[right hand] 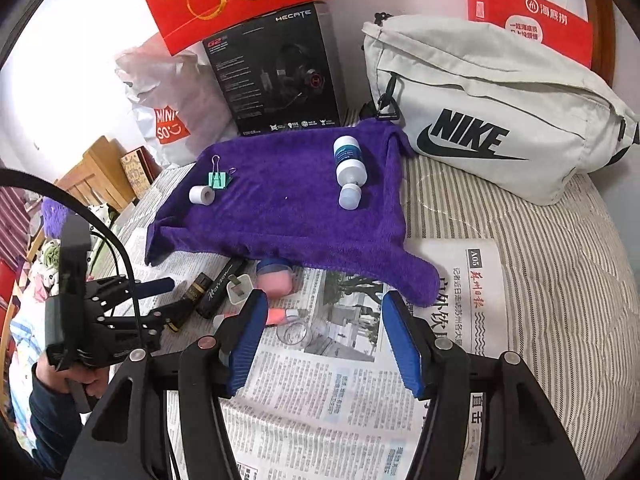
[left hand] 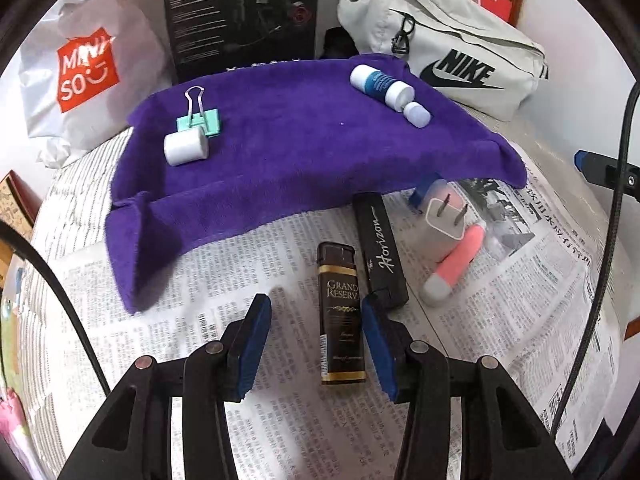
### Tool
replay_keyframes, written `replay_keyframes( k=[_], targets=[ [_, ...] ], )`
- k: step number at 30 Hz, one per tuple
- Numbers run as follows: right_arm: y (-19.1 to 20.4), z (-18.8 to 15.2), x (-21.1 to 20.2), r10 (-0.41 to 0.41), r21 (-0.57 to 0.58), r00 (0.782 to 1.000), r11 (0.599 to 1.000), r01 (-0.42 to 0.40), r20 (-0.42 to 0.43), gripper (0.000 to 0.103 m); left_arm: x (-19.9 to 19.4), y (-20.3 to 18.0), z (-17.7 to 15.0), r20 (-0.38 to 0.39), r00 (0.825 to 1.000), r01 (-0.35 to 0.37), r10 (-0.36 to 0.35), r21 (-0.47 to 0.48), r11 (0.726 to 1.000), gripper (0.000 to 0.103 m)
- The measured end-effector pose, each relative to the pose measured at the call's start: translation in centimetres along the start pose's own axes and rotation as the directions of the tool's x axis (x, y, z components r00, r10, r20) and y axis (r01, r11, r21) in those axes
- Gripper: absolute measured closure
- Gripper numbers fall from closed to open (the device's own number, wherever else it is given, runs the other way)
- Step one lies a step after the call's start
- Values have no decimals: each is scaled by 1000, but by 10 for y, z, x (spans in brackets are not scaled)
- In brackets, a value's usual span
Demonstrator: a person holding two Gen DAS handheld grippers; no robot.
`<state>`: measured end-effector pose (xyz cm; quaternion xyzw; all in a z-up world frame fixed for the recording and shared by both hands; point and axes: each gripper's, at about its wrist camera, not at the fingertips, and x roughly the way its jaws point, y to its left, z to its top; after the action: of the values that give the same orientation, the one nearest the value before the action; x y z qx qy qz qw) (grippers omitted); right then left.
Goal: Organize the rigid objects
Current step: 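Grasp the Grand Reserve box with the left tool while the right tool grasps the clear cup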
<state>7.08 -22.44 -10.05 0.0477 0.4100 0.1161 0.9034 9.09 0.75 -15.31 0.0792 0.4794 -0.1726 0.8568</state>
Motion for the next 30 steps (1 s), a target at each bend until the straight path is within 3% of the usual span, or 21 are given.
replay_keyframes(
  k=[3, 7, 13, 17, 20, 26, 30],
  targets=[
    [-1, -3, -1, -4, 1, 1000, 1000, 4, -3, 41, 5, -4, 3, 6, 999, -37, 37, 30, 999, 58],
    [-1, -6, 1, -3, -3, 1000, 1000, 3, -14, 41, 6, -3, 6, 3, 1000, -23, 23, 32, 999, 68],
    [-3, -6, 6, 3, -3, 1000, 1000, -3, -29, 41, 4, -12, 5, -1, 1000, -24, 24, 49, 999, 68],
    [-1, -9, 14, 7, -14, 999, 1000, -8, -49, 41, 5, -13, 8, -3, 1000, -18, 18, 42, 999, 80],
    [-1, -13, 23, 15, -17, 997, 1000, -16, -73, 41, 5, -4, 10, -4, 998, -59, 59, 10, 998, 80],
    [9, -27, 43, 22, -83, 994, 996, -31, -111, 41, 3, 23, 6, 0, 998, -62, 63, -59, 996, 80],
    [19, -32, 59, 38, -107, 990, 993, -52, -134, 41, 4, 24, 5, 6, 998, -66, 66, -57, 996, 80]
  ],
)
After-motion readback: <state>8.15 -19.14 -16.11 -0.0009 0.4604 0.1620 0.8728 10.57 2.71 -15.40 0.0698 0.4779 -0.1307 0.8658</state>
